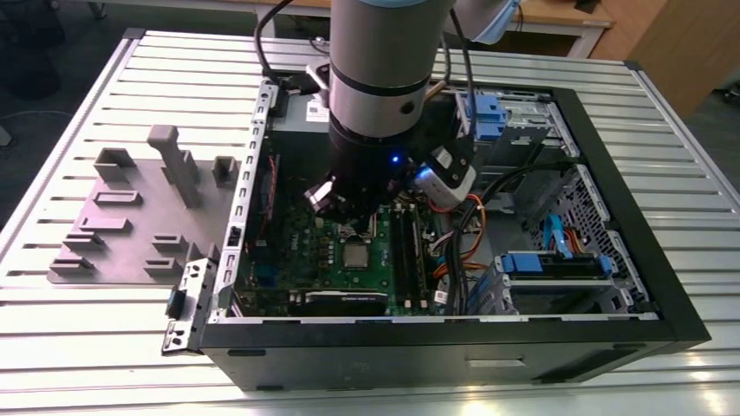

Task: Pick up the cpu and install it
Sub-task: 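Close the cpu cover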

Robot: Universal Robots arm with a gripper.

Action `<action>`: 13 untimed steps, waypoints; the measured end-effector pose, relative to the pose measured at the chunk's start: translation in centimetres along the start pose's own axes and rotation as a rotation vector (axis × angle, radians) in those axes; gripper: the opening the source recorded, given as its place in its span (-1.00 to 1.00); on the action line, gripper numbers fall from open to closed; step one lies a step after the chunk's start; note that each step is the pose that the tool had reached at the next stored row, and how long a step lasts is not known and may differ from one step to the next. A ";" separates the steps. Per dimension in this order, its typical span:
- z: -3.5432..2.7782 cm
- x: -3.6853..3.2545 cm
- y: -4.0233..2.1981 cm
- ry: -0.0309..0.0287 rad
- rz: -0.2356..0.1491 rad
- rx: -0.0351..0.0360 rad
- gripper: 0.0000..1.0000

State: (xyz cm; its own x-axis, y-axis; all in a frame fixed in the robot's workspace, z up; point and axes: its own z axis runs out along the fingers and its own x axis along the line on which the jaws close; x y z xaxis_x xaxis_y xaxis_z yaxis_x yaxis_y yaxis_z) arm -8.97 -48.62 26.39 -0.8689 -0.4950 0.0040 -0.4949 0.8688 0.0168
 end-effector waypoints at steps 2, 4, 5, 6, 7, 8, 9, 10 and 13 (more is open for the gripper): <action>0.00 0.00 0.00 0.0006 -0.034 0.0001 -0.79; 0.00 0.00 0.00 0.0012 -0.067 0.0003 -0.79; 0.01 0.00 0.00 0.0014 -0.081 0.0003 -0.79; 0.01 0.00 0.00 0.0016 -0.094 0.0003 -0.79; 0.01 0.00 0.00 0.0018 -0.104 0.0004 -0.79; 0.01 0.00 0.00 0.0019 -0.112 0.0004 -0.79; 0.01 0.00 0.00 0.0020 -0.115 0.0004 -0.79; 0.01 0.00 0.00 0.0020 -0.116 0.0005 -0.79; 0.01 0.00 0.00 0.0020 -0.116 0.0004 -0.79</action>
State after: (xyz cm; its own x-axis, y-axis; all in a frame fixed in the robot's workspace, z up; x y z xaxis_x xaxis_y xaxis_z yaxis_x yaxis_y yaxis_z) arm -8.97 -48.62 26.38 -0.8057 -0.5924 0.0040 -0.5922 0.8056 0.0169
